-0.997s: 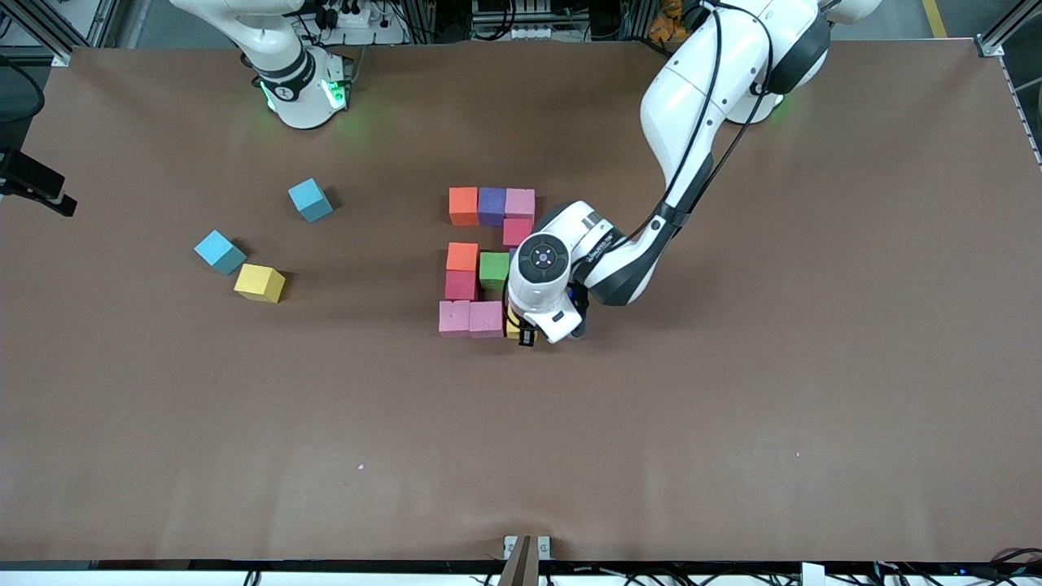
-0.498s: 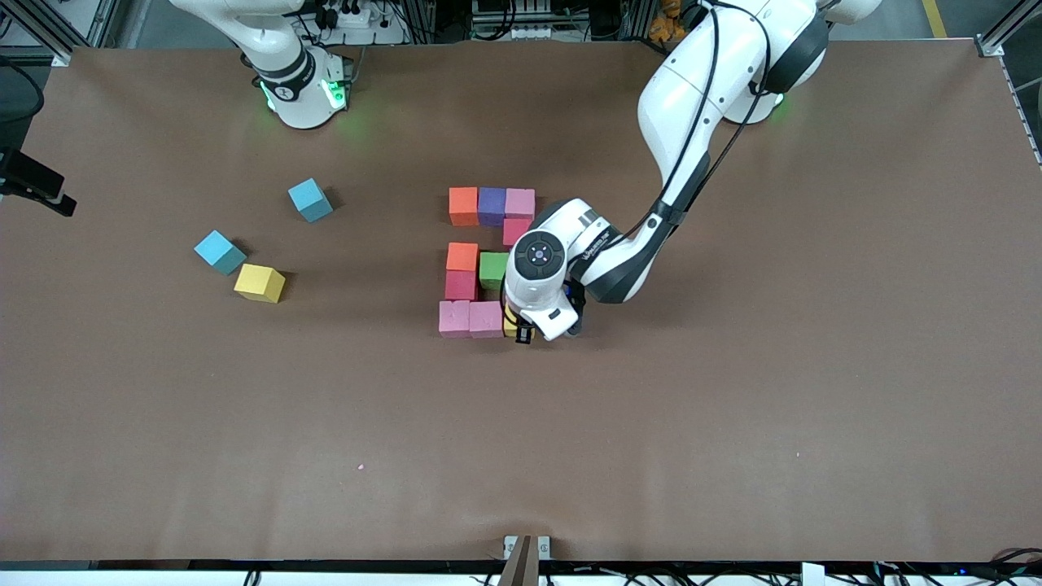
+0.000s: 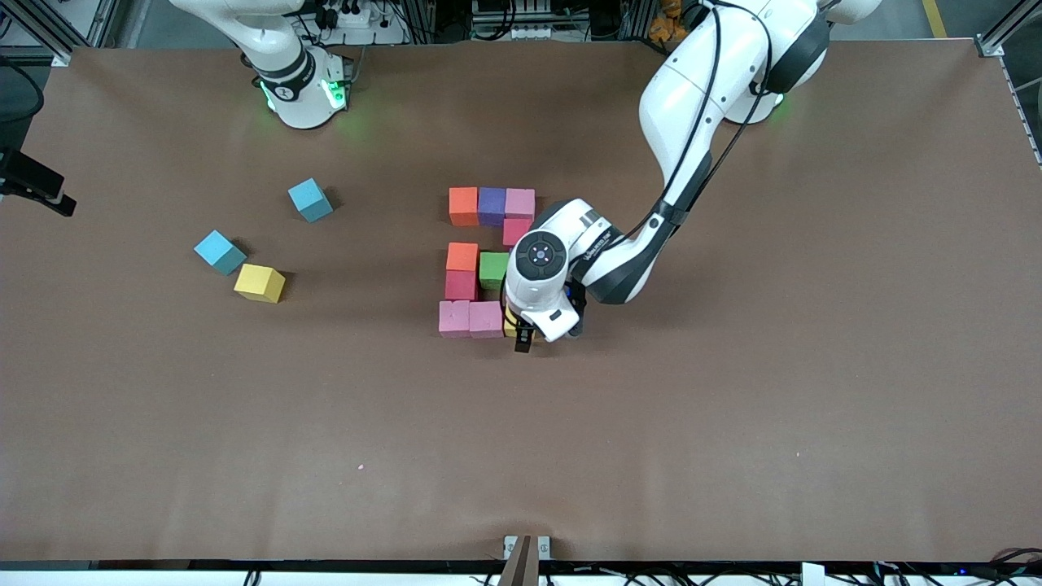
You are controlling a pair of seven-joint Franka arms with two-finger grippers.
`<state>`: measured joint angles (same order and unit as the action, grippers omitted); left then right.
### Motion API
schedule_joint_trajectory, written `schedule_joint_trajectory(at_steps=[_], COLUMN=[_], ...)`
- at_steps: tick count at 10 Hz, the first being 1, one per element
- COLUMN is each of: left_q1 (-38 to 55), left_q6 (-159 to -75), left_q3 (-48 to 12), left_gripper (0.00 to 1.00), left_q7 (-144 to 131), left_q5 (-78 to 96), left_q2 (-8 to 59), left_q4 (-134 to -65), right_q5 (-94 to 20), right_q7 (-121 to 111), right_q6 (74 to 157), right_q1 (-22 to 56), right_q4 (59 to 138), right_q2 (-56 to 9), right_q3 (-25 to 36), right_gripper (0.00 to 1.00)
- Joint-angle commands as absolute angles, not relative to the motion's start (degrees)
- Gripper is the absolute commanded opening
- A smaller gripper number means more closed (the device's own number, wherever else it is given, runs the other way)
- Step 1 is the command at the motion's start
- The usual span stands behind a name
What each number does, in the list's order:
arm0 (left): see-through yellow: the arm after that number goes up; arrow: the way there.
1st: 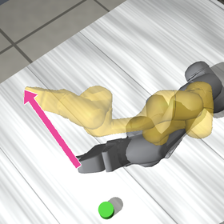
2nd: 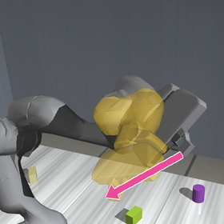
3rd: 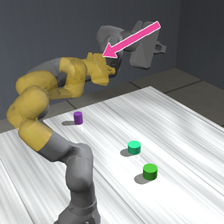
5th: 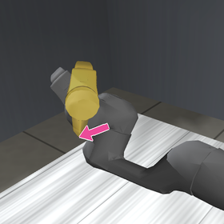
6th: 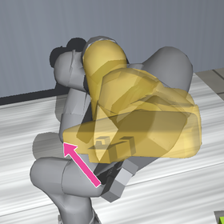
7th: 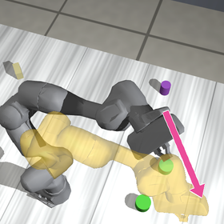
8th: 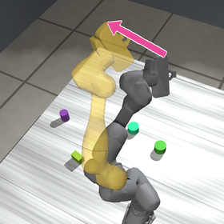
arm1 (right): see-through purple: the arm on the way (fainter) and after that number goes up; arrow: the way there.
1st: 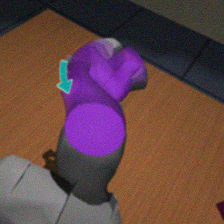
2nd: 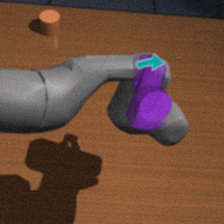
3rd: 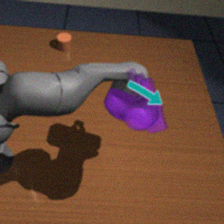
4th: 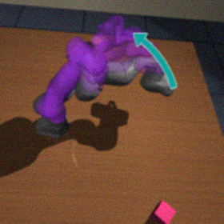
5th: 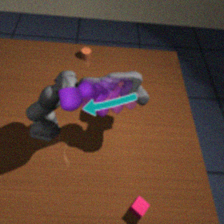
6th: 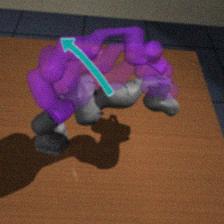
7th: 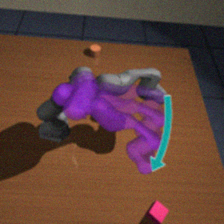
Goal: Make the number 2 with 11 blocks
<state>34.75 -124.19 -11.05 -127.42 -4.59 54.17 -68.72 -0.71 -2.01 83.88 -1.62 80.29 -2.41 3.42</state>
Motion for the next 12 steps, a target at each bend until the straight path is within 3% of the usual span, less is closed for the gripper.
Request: schedule_joint_trajectory(at_steps=[1, 6, 12], left_q1=[34.4, 24.9, 5.7], left_q6=[-117.8, -105.8, -94.8], left_q3=[-11.0, -10.7, -10.6], left_gripper=[1.0, 1.0, 1.0], left_q7=[-127.6, -112.3, -79.8], left_q5=[-3.9, -4.7, -4.7], left_q2=[49.8, 39.7, 29.4], left_q4=[-69.3, -69.3, -69.4], right_q5=[-0.8, -1.0, -0.9], right_q7=[-2.0, -2.0, -2.0], right_q6=[83.3, 83.3, 83.3], right_q1=[-1.9, -1.9, -1.9], right_q4=[79.6, 79.7, 79.7], right_q2=[-2.4, -2.4, -2.4], right_q3=[3.3, 3.3, 3.3], right_gripper=[1.0, 1.0, 1.0])
